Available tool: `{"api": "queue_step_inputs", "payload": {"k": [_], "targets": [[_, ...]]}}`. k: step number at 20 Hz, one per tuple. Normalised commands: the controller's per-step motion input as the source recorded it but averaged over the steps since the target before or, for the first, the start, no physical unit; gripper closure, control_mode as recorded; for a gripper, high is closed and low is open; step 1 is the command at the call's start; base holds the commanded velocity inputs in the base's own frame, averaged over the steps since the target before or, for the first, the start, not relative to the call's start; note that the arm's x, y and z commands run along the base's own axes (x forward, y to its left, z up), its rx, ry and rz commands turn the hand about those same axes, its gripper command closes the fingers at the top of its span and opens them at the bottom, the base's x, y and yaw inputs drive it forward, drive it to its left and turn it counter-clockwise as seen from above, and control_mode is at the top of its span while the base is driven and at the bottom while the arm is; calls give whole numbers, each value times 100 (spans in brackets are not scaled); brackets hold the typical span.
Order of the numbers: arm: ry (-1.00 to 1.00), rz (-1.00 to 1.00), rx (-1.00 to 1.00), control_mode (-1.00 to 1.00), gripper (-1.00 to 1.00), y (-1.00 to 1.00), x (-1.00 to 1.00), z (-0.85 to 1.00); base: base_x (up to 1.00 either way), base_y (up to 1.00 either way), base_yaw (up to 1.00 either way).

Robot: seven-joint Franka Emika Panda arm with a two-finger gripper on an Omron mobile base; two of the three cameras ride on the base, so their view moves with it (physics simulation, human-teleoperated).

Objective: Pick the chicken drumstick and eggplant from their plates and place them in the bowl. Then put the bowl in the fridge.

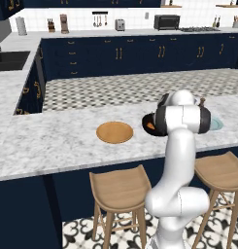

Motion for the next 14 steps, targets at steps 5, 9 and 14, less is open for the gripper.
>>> {"api": "queue_step_inputs", "payload": {"k": [5, 9, 14], "targets": [[0, 0, 0, -100, 100, 16, 14, -27, 0, 0, 0], [-1, 0, 0, -100, 100, 1, 9, -8, 0, 0, 0], [0, 0, 0, -100, 100, 1, -5, 2, 0, 0, 0]]}}
